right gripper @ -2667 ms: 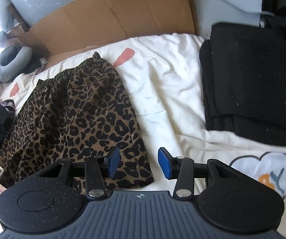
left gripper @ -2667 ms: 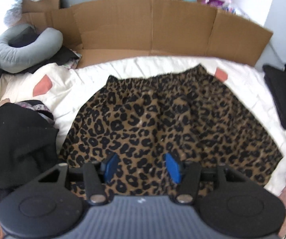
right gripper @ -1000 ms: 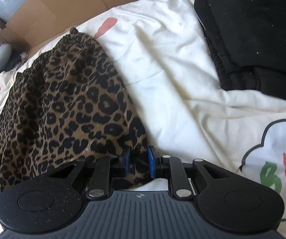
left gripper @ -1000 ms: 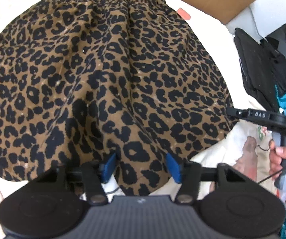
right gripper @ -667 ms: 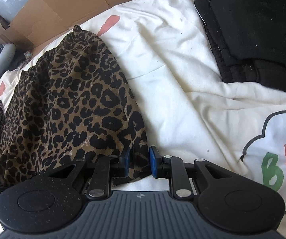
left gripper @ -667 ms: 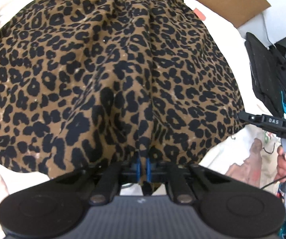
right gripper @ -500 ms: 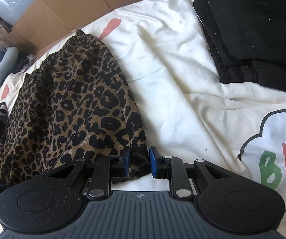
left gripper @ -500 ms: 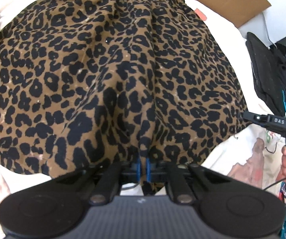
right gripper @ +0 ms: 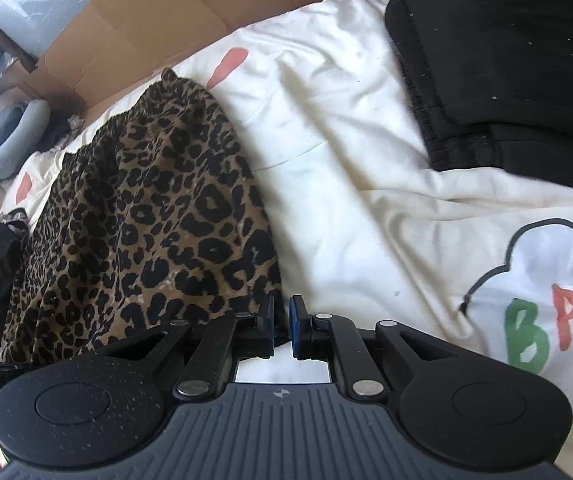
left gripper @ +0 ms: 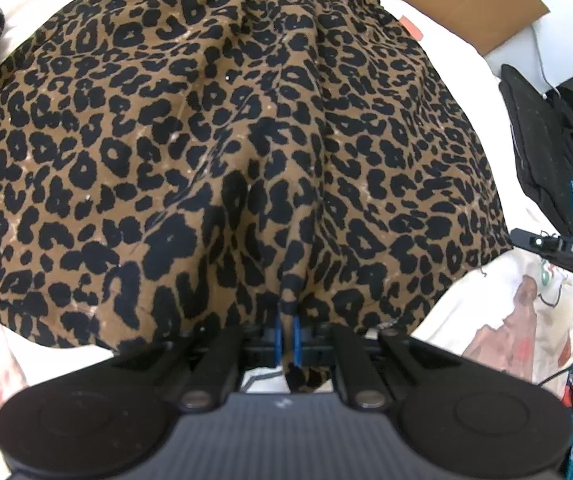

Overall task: Fold clothes
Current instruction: 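Close both grippers on the hem of the leopard-print skirt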

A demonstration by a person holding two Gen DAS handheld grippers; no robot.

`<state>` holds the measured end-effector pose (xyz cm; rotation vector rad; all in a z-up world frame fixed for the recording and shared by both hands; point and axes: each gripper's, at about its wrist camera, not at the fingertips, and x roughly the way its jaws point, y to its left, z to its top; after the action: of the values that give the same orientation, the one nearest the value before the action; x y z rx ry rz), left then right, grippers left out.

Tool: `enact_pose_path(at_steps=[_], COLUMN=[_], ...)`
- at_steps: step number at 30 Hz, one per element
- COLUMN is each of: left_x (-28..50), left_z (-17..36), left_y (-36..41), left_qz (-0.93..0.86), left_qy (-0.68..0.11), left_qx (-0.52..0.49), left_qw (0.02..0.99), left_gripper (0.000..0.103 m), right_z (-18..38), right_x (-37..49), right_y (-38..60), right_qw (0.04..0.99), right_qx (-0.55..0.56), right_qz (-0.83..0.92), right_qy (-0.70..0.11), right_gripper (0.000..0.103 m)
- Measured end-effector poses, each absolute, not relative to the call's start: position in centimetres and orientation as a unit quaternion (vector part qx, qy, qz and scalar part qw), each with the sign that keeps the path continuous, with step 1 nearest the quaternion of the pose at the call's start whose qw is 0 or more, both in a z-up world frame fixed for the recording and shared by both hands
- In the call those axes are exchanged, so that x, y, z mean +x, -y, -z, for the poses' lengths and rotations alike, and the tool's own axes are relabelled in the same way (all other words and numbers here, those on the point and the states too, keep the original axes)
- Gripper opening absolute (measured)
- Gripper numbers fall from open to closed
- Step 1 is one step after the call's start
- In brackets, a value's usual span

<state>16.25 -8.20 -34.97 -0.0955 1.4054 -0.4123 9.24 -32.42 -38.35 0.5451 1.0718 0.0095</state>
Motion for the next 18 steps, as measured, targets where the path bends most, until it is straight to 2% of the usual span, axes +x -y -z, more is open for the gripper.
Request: enact_pose_path(at_steps=[11,14,15,16,18], left_x=[16.2,16.1,16.1,16.1,16.1], left_z=[35.1,35.1,35.1,35.1,35.1], left_y=[7.8,7.8,7.8,7.8,7.8], left_qz=[0.186,0.185,0.185,0.185,0.185], left_qy=[-0.642,-0.643,-0.643,-0.643,-0.643], left_qx=[-0.043,-0.042,-0.042,-0.041,-0.041], left_qw=[0.742,0.742,0.742,0.742,0.742], left_gripper=[0.006,0.006,0.006,0.006,0.006], right_z=[39.9,40.3,40.3,40.3,40.4], right_x=[9.7,9.8,9.9,9.9,9.9], right_y=[32.3,32.2,32.3,32.3,32.2], right_qw=[0.819,0.817,0.816,0.816,0.815], right_qx=[0.279,0.285,0.289,0.293,0.296], right_qz=[-0.014,-0.016,-0.017,-0.018,-0.023], right_qy=[-0.501,-0.502,-0.500,-0.498,-0.498], right_gripper=[0.015,0.023,0.027,0.037,0.042])
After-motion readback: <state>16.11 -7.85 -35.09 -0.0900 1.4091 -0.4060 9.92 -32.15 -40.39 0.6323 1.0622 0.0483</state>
